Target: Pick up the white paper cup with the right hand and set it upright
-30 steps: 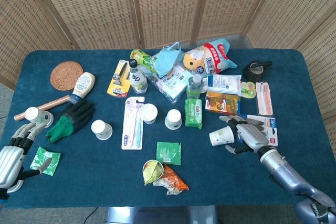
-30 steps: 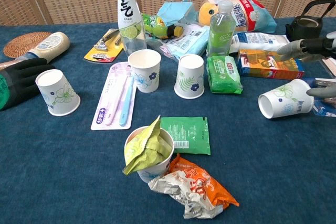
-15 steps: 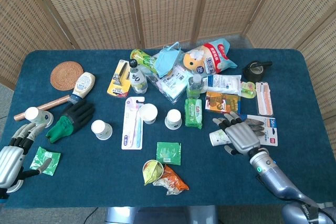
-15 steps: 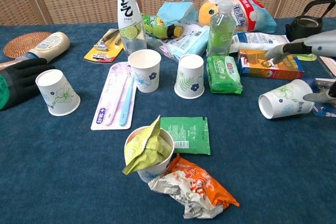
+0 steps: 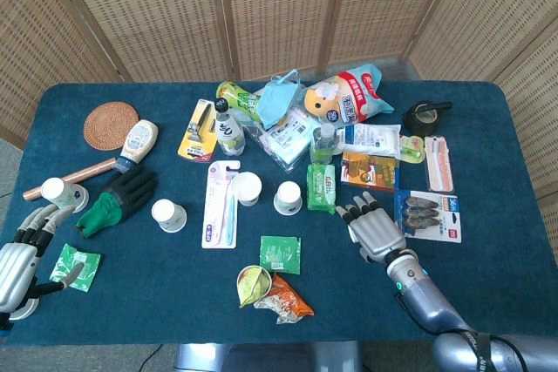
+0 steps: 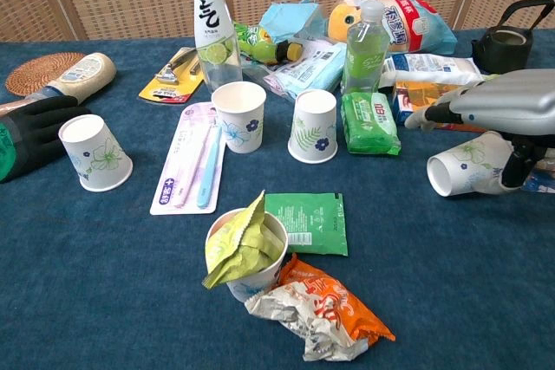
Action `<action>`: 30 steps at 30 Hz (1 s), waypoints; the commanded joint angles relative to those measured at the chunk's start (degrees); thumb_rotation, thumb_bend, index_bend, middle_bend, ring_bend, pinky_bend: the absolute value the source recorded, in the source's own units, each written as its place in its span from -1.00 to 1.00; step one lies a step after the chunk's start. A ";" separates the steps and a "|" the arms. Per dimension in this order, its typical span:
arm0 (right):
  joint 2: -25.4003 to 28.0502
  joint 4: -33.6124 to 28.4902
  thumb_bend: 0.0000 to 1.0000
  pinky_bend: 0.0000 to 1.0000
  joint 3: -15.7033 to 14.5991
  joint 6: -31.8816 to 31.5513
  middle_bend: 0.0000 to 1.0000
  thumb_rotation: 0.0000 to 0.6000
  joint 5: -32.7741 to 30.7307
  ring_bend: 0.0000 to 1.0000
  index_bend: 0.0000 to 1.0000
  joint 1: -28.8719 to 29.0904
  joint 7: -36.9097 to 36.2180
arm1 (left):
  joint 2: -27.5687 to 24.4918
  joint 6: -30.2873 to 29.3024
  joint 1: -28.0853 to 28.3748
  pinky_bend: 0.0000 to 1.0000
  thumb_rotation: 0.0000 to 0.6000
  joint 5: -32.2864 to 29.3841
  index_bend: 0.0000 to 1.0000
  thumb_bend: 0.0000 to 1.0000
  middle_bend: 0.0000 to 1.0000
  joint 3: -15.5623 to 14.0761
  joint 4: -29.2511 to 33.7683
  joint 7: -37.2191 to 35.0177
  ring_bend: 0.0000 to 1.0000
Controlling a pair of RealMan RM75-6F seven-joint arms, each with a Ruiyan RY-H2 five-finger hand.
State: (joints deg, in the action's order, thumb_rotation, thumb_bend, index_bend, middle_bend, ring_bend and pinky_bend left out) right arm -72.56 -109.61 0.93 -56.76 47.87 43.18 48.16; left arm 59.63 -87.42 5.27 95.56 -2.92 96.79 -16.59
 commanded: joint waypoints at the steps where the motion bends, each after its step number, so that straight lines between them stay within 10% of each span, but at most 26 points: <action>1: -1.06 0.35 -0.28 -1.00 -0.61 -0.89 -0.67 1.00 -1.41 -1.00 -0.86 1.06 1.57 | 0.01 -0.05 -0.07 -0.87 1.00 -0.05 -1.00 -0.30 -0.71 -0.05 -0.21 -0.25 -1.00; 23: -4.04 3.69 -0.36 -1.00 -3.54 -4.19 -0.59 1.00 -1.67 -1.00 -0.78 1.99 4.36 | -0.28 0.06 -0.10 -0.87 1.00 0.36 -1.00 -0.30 -0.71 -0.40 -0.29 -1.25 -1.00; 30: -5.91 7.03 -0.38 -1.00 -3.85 -4.48 -0.29 1.00 0.99 -0.86 -0.50 1.31 2.32 | -0.20 -0.06 -0.41 -0.87 1.00 -0.11 -1.00 -0.30 -0.71 -0.47 -0.79 -1.75 -1.00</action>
State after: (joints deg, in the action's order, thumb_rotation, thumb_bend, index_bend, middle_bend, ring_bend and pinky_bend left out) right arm -78.00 -103.21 -2.86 -61.13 48.30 44.72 50.99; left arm 59.42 -87.46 4.87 95.44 -3.39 96.02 -18.33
